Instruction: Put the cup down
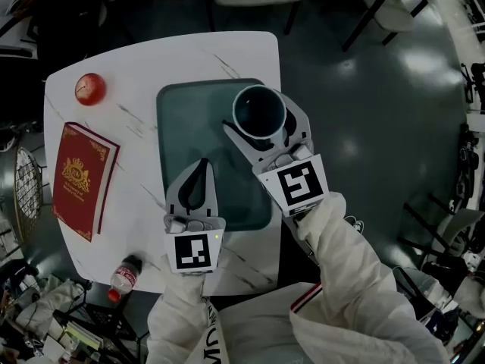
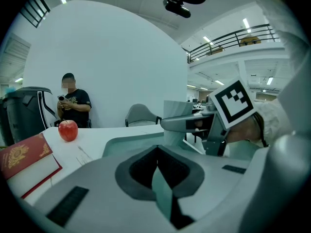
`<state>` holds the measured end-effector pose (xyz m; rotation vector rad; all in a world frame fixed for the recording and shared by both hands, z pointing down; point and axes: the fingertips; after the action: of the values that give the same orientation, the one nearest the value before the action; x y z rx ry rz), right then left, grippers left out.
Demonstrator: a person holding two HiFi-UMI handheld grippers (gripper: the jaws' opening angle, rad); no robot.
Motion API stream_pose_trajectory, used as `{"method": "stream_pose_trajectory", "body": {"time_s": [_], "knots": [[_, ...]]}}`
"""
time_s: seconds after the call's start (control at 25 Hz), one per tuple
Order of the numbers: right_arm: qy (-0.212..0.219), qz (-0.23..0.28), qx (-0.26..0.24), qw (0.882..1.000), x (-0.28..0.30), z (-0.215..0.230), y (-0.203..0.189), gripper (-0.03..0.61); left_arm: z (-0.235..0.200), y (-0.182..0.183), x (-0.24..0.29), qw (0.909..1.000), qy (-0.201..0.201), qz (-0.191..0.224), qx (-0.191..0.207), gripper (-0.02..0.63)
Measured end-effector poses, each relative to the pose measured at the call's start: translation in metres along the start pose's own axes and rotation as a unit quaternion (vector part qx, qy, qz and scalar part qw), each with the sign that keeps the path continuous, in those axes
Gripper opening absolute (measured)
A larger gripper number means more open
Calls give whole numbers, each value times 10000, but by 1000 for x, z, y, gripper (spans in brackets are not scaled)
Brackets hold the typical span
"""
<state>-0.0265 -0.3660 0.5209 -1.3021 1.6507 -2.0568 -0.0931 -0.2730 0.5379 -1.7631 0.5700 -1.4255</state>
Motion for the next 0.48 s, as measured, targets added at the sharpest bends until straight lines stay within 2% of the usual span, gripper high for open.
{"method": "stream_pose_trajectory", "body": {"time_s": [0.48], "knots": [[-18,58,-74,10000,22,18,4,377,0,2,5,10000,20,-39,15,11]]}}
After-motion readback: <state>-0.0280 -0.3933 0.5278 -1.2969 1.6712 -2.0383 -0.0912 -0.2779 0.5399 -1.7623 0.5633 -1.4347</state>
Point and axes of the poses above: the fingertips, and each gripper's own axes: x forward along the fingers, z to its right, y out of its top, and after that the axes turned 15 degrees about -z, right-handed
